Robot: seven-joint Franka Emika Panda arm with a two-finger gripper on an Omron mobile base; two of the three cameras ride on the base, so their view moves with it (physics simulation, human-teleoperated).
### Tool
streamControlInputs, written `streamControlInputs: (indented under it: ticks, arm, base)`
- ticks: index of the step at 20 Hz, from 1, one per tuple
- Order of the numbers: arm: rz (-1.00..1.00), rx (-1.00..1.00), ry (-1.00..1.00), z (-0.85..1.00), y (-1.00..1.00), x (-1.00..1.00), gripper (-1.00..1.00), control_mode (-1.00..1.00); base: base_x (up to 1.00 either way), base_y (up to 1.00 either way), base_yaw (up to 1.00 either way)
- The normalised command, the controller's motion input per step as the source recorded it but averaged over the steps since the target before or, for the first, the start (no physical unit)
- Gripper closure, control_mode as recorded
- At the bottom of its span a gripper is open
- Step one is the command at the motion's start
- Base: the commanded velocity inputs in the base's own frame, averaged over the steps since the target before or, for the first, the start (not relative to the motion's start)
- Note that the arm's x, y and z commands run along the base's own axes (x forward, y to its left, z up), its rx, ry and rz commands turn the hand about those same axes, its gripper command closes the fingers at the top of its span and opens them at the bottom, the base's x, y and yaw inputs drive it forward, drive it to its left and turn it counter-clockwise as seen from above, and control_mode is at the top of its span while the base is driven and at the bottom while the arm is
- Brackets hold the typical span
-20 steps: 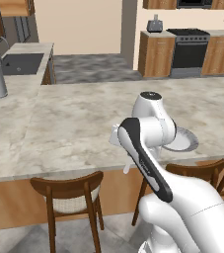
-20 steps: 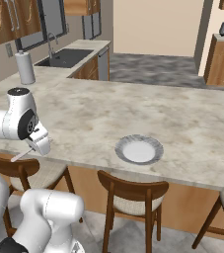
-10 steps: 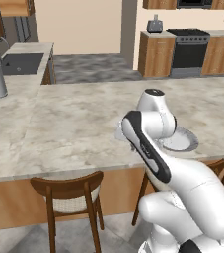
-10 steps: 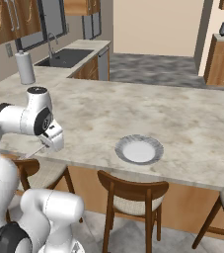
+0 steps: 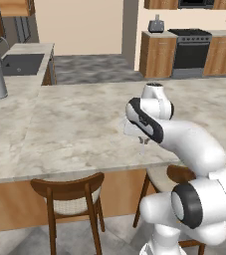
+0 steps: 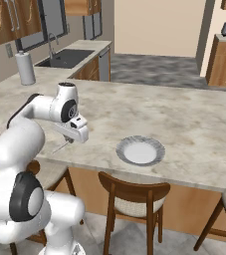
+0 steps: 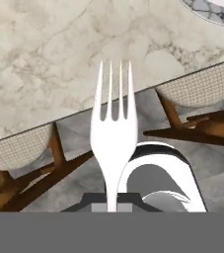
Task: Take the fork and place it on the left side of the plate. Then take the spoon and place it on the right side of the plate. Make sure they're directly next to the plate.
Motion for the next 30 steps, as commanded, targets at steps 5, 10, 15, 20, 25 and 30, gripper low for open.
streamControlInputs:
  ticks: [5,10,15,20,25,30]
  arm:
    - [0.16,-0.2,-0.1,-0.48,-0.32,0.41,1.0,-1.0]
    - [0.11,-0.06,-0.09,-0.48,-0.36,0.39,1.0,-1.0]
    - [0.1,0.0,-0.02,-0.38,-0.34,0.51,1.0,-1.0]
    - [0.09,0.0,0.0,-0.26,-0.3,0.62,1.0,-1.0]
    - [0.05,0.0,0.0,-0.24,-0.26,0.63,1.0,-1.0]
    - [0.03,0.0,0.0,-0.3,-0.24,0.43,1.0,-1.0]
  base:
    - [0.0,0.0,0.0]
    - [0.0,0.0,0.0]
    - [0.0,0.0,0.0]
    - [0.0,0.0,0.0]
    - [0.0,0.0,0.0]
    - [0.0,0.0,0.0]
